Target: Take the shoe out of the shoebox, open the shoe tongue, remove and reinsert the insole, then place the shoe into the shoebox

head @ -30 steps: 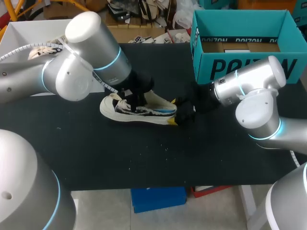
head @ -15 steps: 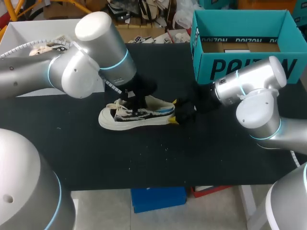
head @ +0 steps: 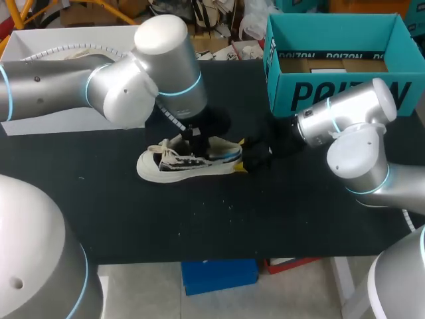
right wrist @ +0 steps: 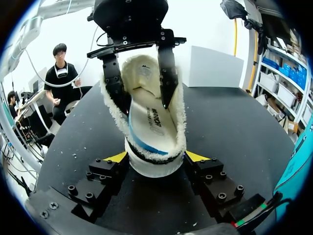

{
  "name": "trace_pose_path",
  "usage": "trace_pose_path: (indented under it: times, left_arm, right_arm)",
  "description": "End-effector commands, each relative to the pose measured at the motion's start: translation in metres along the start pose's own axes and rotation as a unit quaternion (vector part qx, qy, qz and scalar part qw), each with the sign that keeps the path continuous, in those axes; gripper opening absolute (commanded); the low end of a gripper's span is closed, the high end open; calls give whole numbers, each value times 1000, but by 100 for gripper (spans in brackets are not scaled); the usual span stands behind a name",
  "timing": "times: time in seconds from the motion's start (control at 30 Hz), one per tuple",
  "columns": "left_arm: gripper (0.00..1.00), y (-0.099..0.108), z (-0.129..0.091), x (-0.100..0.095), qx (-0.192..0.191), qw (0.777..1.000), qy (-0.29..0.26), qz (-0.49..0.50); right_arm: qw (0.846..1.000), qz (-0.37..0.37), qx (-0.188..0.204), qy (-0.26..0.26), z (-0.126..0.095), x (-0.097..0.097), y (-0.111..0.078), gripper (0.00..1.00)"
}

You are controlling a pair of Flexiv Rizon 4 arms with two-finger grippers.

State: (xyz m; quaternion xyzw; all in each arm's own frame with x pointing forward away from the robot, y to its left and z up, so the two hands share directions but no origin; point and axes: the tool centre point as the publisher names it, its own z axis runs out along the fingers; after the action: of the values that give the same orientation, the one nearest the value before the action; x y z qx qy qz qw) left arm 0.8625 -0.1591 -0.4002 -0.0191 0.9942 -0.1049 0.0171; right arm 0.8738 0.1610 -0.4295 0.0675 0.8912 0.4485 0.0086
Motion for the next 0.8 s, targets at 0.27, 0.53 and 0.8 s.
trace_pose_path:
  times: [0.27,0.53,0.8]
  left_arm:
    - [47,-12,9,-3,-8,1000,-6,9]
    - [46,-24,17,-5,0,1000,-3,17]
    - [38,-36,21,-8,11,999,-20,22]
  right_arm:
    - [1000,1,1,0,0,-1,2,0]
    - [1000,1,1,0,0,-1,2,0]
    - [1000,1,1,0,0,-1,2,0]
